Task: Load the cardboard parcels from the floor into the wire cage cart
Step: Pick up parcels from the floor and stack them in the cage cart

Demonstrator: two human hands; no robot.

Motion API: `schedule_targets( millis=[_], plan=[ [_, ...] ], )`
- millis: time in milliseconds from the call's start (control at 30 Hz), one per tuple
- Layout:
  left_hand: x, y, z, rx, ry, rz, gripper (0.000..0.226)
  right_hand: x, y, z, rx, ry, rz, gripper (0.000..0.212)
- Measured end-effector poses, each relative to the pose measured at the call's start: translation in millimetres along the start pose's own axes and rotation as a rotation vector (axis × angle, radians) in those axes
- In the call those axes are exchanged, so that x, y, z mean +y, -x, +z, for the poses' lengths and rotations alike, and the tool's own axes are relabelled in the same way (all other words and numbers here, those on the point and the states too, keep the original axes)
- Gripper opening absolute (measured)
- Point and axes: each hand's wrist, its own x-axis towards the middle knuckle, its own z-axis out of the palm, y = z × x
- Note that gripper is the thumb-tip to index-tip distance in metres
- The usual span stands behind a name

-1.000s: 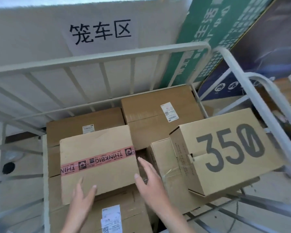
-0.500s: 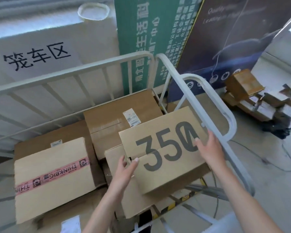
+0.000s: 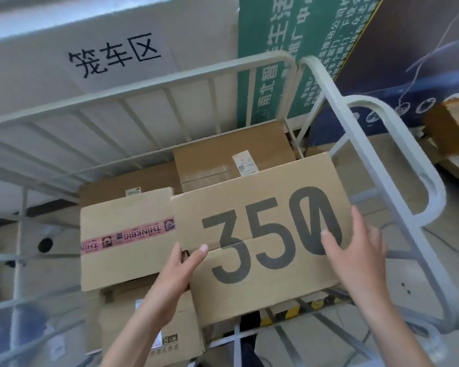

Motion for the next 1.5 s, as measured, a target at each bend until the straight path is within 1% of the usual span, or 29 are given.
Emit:
schedule_targets(
  millis=[100, 233, 400, 467, 533, 633, 733, 833, 900, 933, 1000, 1033, 1067, 1133, 1167, 1200, 1267, 1300, 1333, 1400, 1467, 1500],
  plan=[
    [-6, 46, -63, 0.128, 0.091, 0.051, 0.053, -51, 33, 31, -0.108, -0.037, -0.057, 0.076],
    [-32, 107, -163, 0.395, 0.263, 0.042, 0.057, -123, 84, 102, -0.301, -0.137, -0.179, 0.077],
    [-87, 182, -273, 0.639, 0.486, 0.061, 0.065, -208, 147, 196, -0.541, 0.000, -0.311, 0.066],
    [-111, 203, -306, 0.693, 0.576, 0.092, 0.065, -236, 168, 231, -0.638, 0.039, -0.347, 0.062],
    [-129, 217, -335, 0.705, 0.640, 0.121, 0.062, -260, 189, 263, -0.708, 0.036, -0.368, 0.062],
    [-143, 227, -371, 0.727, 0.709, 0.143, 0.058, -291, 217, 305, -0.756, 0.026, -0.338, 0.070],
    [-141, 237, -411, 0.822, 0.687, 0.198, 0.061, -327, 245, 345, -0.799, -0.085, -0.275, 0.070],
    [-144, 246, -452, 0.910, 0.799, 0.197, 0.070, -366, 260, 392, -0.830, -0.200, -0.251, 0.082],
    [-151, 248, -469, 0.888, 0.855, 0.141, 0.071, -387, 259, 422, -0.849, -0.234, -0.271, 0.083],
    [-155, 247, -473, 0.866, 0.873, 0.095, 0.071, -395, 256, 436, -0.855, -0.247, -0.254, 0.084],
    [-162, 240, -476, 0.823, 0.914, -0.010, 0.072, -407, 246, 462, -0.885, -0.290, -0.136, 0.088],
    [-165, 234, -478, 0.805, 0.942, -0.070, 0.072, -411, 243, 474, -0.902, -0.294, -0.082, 0.087],
    [-169, 227, -480, 0.788, 0.966, -0.122, 0.073, -414, 243, 485, -0.915, -0.275, -0.056, 0.091],
    [-177, 210, -481, 0.752, 0.996, -0.205, 0.074, -420, 243, 506, -0.906, -0.139, -0.077, 0.116],
    [-183, 201, -480, 0.744, 1.008, -0.256, 0.071, -421, 243, 516, -0.917, -0.075, -0.100, 0.120],
    [-191, 192, -477, 0.745, 1.029, -0.311, 0.062, -420, 242, 525, -0.941, -0.010, -0.131, 0.114],
    [-209, 176, -472, 0.763, 1.099, -0.420, 0.042, -414, 243, 536, -0.974, 0.118, -0.222, 0.080],
    [-218, 169, -469, 0.748, 1.156, -0.459, 0.039, -408, 242, 544, -0.982, 0.165, -0.252, 0.066],
    [-226, 161, -464, 0.721, 1.209, -0.490, 0.039, -403, 240, 553, -0.986, 0.178, -0.262, 0.060],
    [-240, 146, -450, 0.687, 1.235, -0.540, 0.044, -392, 241, 571, -0.992, 0.094, -0.192, 0.059],
    [-251, 127, -427, 0.662, 1.145, -0.596, 0.056, -385, 247, 586, -1.052, -0.066, -0.031, 0.057],
    [-251, 117, -416, 0.620, 1.081, -0.636, 0.057, -380, 252, 592, -1.096, -0.116, 0.009, 0.055]
  ],
)
